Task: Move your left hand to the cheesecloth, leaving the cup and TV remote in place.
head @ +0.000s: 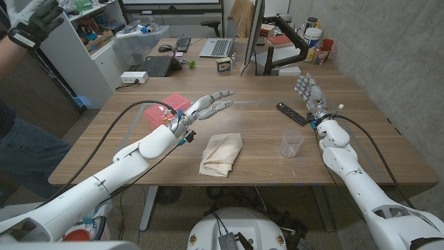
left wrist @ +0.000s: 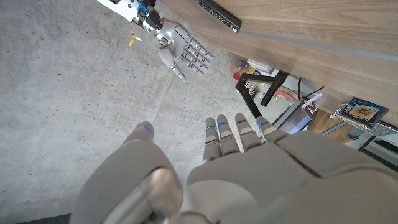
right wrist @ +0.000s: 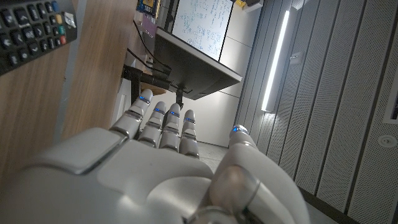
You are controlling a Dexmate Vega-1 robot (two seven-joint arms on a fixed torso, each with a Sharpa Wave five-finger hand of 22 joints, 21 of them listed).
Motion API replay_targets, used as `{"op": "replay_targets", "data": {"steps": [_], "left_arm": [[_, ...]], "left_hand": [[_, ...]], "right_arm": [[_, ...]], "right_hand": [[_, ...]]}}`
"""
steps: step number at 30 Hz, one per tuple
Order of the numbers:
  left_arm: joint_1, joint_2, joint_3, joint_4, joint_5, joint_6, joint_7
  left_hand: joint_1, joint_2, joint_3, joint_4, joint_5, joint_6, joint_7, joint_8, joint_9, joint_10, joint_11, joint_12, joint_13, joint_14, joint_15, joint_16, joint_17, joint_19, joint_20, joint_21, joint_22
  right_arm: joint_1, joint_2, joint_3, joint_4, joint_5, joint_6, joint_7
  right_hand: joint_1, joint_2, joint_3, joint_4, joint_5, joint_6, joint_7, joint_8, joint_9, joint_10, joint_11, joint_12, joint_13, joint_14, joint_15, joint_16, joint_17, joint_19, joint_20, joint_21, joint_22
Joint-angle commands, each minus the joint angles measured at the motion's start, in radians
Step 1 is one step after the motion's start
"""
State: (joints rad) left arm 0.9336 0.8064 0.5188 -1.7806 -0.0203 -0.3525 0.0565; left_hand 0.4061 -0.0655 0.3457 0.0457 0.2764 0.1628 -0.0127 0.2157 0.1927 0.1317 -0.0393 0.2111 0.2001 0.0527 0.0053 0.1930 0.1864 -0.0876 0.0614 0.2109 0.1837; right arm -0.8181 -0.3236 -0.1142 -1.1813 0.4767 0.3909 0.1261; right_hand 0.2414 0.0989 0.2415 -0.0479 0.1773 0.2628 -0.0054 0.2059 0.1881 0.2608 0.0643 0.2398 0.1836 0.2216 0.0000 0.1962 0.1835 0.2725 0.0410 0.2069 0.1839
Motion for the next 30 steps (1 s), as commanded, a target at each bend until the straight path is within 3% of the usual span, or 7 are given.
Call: {"op": "replay_targets", "data": {"steps": [1, 30], "left_arm": [[0.004, 0.018, 0.008, -0.012, 0.033, 0.011, 0.002], [0.033, 0.063, 0.017, -0.056, 0.082, 0.077, 0.009]], "left_hand": [[0.015, -0.001, 0.002, -0.004, -0.007, 0.003, 0.001, -0.004, 0.006, 0.005, 0.001, 0.004, 0.002, 0.007, 0.0, 0.004, 0.002, -0.004, 0.01, 0.001, 0.002], [0.023, 0.002, -0.001, -0.007, -0.01, 0.002, 0.0, -0.005, 0.006, 0.005, -0.002, 0.004, 0.003, 0.014, 0.007, 0.006, 0.004, 0.007, 0.04, 0.003, 0.003]], "right_arm": [[0.007, 0.007, -0.003, 0.009, -0.004, 0.003, -0.003], [0.026, 0.013, -0.01, 0.03, -0.016, -0.002, -0.004]], "right_hand": [[-0.008, -0.002, 0.002, 0.005, 0.004, 0.008, 0.001, -0.002, 0.005, 0.004, 0.002, -0.004, 0.005, 0.008, 0.005, -0.003, 0.005, 0.011, 0.0, 0.005, 0.001], [-0.009, -0.002, 0.002, 0.005, 0.005, 0.01, 0.0, -0.003, 0.005, 0.005, -0.001, -0.007, 0.005, 0.006, 0.005, -0.005, 0.005, 0.01, 0.003, 0.003, 0.002]]}}
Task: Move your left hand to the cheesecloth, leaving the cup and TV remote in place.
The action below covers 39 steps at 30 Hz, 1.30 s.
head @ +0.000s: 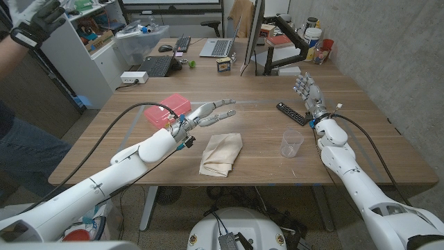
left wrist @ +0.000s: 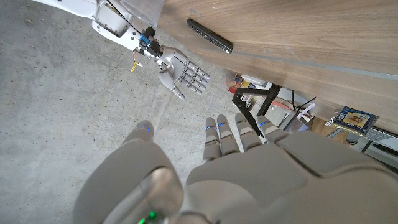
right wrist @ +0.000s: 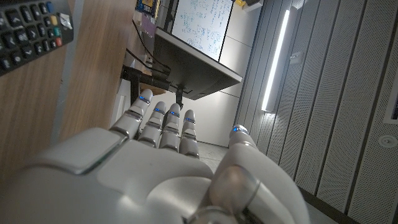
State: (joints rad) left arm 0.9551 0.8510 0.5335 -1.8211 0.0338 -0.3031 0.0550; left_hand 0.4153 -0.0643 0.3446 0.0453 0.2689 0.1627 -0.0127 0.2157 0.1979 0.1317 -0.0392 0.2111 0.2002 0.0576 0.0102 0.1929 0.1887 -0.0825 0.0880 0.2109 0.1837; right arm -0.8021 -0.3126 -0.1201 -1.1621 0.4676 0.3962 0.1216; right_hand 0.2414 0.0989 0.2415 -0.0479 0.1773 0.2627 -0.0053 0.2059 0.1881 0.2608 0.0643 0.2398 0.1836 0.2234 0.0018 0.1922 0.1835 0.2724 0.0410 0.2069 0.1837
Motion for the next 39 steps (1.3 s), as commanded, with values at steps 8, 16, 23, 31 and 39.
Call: {"op": "replay_targets", "data": {"steps": [8, 16, 23, 31, 39], "left_arm": [[0.019, 0.037, 0.002, -0.03, 0.071, 0.04, 0.03], [0.022, 0.049, 0.005, -0.039, 0.092, 0.048, 0.033], [0.016, 0.056, 0.017, -0.041, 0.125, 0.061, 0.029], [0.001, 0.048, 0.038, -0.028, 0.159, 0.08, 0.027], [-0.005, 0.055, 0.053, -0.04, 0.217, 0.097, 0.042]], "left_hand": [[0.016, 0.002, 0.0, -0.007, -0.004, 0.001, -0.002, -0.006, 0.001, 0.007, -0.006, 0.004, 0.003, 0.011, 0.004, 0.007, 0.003, 0.004, 0.016, 0.004, 0.003], [0.019, 0.003, 0.0, -0.008, -0.004, -0.002, -0.002, -0.007, 0.001, 0.009, -0.016, 0.005, 0.004, 0.015, 0.005, 0.009, 0.004, 0.002, 0.022, 0.003, 0.004], [0.02, 0.004, 0.0, -0.008, -0.005, -0.002, -0.002, -0.007, 0.001, 0.009, -0.022, 0.005, 0.004, 0.015, 0.004, 0.008, 0.004, 0.002, 0.025, 0.003, 0.004], [0.023, 0.005, -0.001, -0.009, -0.006, -0.003, -0.004, -0.007, 0.002, 0.011, -0.021, 0.006, 0.005, 0.017, 0.003, 0.009, 0.005, 0.001, 0.027, 0.002, 0.004], [0.024, 0.006, -0.001, -0.009, -0.006, -0.002, -0.004, -0.006, 0.002, 0.012, -0.026, 0.007, 0.005, 0.017, 0.004, 0.008, 0.005, 0.0, 0.028, 0.002, 0.005]], "right_arm": [[0.012, 0.006, -0.009, 0.013, -0.014, -0.007, -0.004], [0.013, 0.009, -0.01, 0.015, -0.017, -0.002, -0.006], [0.011, 0.012, -0.009, 0.014, -0.014, 0.003, -0.007], [0.006, 0.014, -0.008, 0.011, -0.011, 0.007, -0.008], [-0.001, 0.011, -0.007, 0.001, -0.009, 0.007, -0.01]], "right_hand": [[-0.01, -0.001, 0.002, 0.005, 0.005, 0.012, -0.001, -0.003, 0.005, 0.01, -0.002, -0.006, 0.005, 0.013, 0.004, 0.002, 0.005, 0.006, 0.003, 0.001, 0.002], [-0.01, -0.001, 0.002, 0.005, 0.005, 0.013, -0.004, -0.003, 0.005, 0.012, -0.005, -0.006, 0.005, 0.011, 0.004, 0.001, 0.005, 0.0, 0.006, -0.002, 0.002], [-0.011, -0.001, 0.002, 0.006, 0.005, 0.015, -0.005, -0.003, 0.005, 0.014, -0.007, -0.006, 0.005, 0.009, 0.004, 0.0, 0.005, -0.002, 0.008, -0.003, 0.002], [-0.011, -0.002, 0.002, 0.006, 0.005, 0.015, -0.005, -0.003, 0.005, 0.015, -0.006, -0.007, 0.005, 0.008, 0.003, -0.001, 0.005, -0.002, 0.01, -0.003, 0.002], [-0.011, -0.002, 0.002, 0.005, 0.005, 0.015, -0.004, -0.003, 0.005, 0.016, -0.007, -0.007, 0.005, 0.007, 0.003, -0.001, 0.005, -0.002, 0.012, -0.003, 0.002]]}}
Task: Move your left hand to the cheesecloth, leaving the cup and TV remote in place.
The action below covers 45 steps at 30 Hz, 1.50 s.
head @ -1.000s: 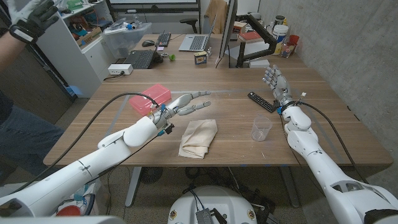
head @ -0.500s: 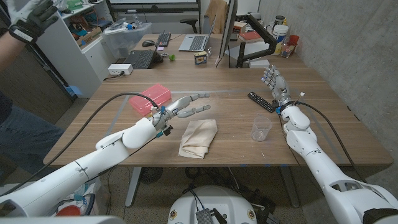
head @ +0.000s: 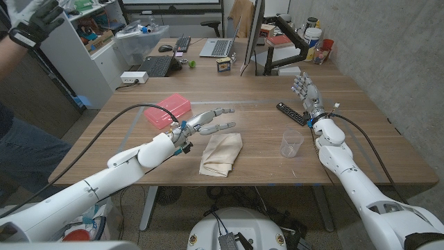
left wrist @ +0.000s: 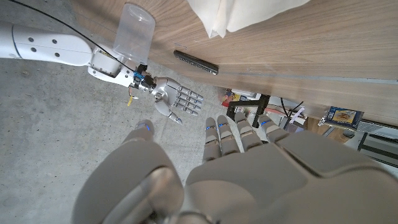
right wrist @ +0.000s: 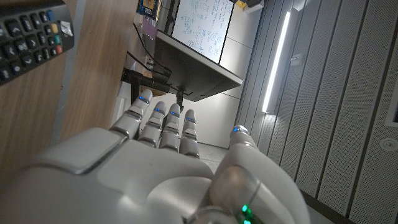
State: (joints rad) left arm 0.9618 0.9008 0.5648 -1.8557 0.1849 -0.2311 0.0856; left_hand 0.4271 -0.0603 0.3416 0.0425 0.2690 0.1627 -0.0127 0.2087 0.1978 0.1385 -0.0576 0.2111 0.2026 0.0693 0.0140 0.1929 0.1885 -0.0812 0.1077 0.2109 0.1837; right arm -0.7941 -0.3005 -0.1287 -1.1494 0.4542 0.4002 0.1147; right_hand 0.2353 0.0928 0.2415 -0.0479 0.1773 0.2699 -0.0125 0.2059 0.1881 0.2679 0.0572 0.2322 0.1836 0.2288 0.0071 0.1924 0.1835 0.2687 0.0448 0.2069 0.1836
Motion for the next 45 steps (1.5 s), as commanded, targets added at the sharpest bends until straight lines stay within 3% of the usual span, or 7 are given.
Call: {"op": "replay_targets", "data": {"steps": [1, 17, 45], "left_arm": [[-0.011, 0.007, 0.022, -0.008, 0.071, 0.029, 0.012], [0.005, 0.033, 0.043, -0.064, 0.227, 0.104, 0.069], [0.011, 0.043, 0.093, -0.098, 0.444, 0.198, 0.143]], "left_hand": [[0.013, 0.002, 0.002, -0.006, -0.006, -0.002, -0.004, 0.001, 0.002, 0.005, -0.007, 0.007, 0.003, 0.005, 0.0, 0.008, 0.005, -0.002, 0.009, 0.002, 0.005], [0.017, 0.005, 0.002, -0.007, -0.007, -0.001, -0.005, 0.001, 0.002, 0.008, -0.013, 0.008, 0.004, 0.013, -0.002, 0.011, 0.006, -0.008, 0.012, -0.001, 0.005], [0.027, 0.009, 0.002, -0.011, -0.007, 0.008, -0.019, 0.005, 0.002, 0.027, -0.024, 0.014, 0.005, 0.002, -0.005, 0.006, 0.008, -0.015, 0.01, -0.003, 0.005]], "right_arm": [[-0.009, -0.001, 0.001, -0.012, 0.005, 0.003, -0.003], [0.001, -0.005, -0.007, -0.014, 0.003, 0.001, 0.008], [0.008, -0.01, -0.012, -0.011, -0.005, -0.011, 0.002]], "right_hand": [[-0.005, 0.004, 0.002, 0.006, 0.005, 0.008, 0.002, -0.003, 0.005, 0.008, 0.0, 0.0, 0.005, 0.002, -0.002, -0.001, 0.005, 0.002, 0.009, -0.003, 0.002], [-0.006, 0.004, 0.002, 0.006, 0.005, 0.013, 0.005, -0.002, 0.005, 0.01, -0.001, -0.001, 0.005, 0.003, -0.002, -0.001, 0.005, 0.005, 0.013, -0.002, 0.002], [-0.005, 0.005, 0.003, 0.005, 0.005, 0.017, 0.001, -0.002, 0.005, 0.018, -0.002, -0.001, 0.005, 0.014, -0.004, 0.002, 0.005, 0.009, 0.016, -0.002, 0.002]]}}
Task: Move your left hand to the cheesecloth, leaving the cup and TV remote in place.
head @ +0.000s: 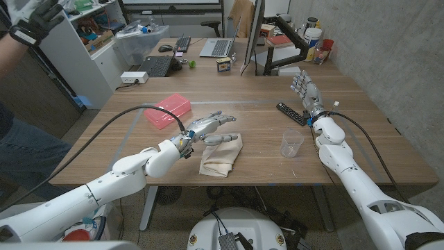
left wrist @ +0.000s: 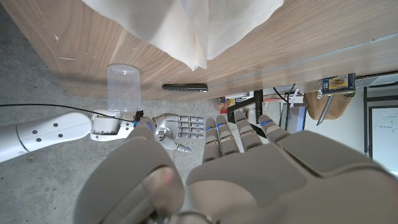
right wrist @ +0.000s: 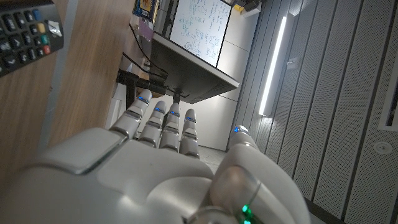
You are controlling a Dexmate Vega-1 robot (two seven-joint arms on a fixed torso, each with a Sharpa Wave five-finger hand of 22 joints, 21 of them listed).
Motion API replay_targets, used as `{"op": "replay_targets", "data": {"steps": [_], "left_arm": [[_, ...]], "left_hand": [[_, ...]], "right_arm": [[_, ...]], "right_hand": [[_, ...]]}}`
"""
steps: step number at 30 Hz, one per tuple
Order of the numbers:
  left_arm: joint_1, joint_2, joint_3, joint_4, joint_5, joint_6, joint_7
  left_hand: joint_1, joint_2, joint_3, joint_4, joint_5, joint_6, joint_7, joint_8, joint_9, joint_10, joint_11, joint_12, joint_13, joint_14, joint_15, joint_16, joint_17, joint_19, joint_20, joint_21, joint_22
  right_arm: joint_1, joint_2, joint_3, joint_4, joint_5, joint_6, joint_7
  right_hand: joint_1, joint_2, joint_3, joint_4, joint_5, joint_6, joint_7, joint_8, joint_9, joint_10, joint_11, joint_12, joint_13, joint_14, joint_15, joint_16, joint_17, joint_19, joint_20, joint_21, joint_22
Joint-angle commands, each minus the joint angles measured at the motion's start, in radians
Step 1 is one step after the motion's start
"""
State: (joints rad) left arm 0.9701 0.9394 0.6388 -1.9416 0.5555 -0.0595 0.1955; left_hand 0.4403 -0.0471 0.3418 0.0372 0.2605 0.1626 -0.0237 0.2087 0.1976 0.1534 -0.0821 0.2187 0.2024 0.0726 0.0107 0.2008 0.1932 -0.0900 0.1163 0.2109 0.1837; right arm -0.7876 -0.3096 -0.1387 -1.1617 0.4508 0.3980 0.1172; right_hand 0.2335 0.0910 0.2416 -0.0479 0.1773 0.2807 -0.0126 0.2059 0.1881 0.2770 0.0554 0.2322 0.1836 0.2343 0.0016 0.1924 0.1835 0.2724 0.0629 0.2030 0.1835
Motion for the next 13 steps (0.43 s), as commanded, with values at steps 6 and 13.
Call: {"op": "replay_targets", "data": {"steps": [6, 13], "left_arm": [[0.004, 0.01, 0.023, -0.014, 0.099, 0.021, 0.053], [0.004, 0.009, 0.021, -0.011, 0.097, 0.012, 0.064]], "left_hand": [[0.015, -0.003, 0.001, -0.006, 0.002, 0.016, -0.014, 0.008, 0.002, 0.014, -0.003, 0.007, 0.006, 0.008, -0.008, 0.002, 0.003, -0.004, 0.001, -0.002, 0.005], [0.016, -0.002, 0.0, -0.006, 0.002, 0.023, -0.02, 0.01, 0.002, 0.024, -0.007, 0.01, 0.006, 0.019, -0.011, 0.006, 0.004, 0.002, 0.002, 0.001, 0.005]], "right_arm": [[0.003, -0.007, -0.005, -0.002, -0.007, -0.017, 0.003], [0.01, -0.004, -0.008, 0.005, -0.01, -0.02, 0.003]], "right_hand": [[-0.004, 0.007, 0.003, 0.006, 0.005, 0.008, 0.004, -0.002, 0.005, 0.005, 0.0, -0.003, 0.005, 0.009, 0.002, 0.002, 0.005, 0.01, -0.005, 0.004, 0.002], [-0.004, 0.006, 0.002, 0.005, 0.005, 0.009, 0.006, -0.002, 0.005, 0.007, 0.003, -0.003, 0.005, 0.01, 0.003, 0.002, 0.005, 0.013, -0.005, 0.005, 0.002]]}}
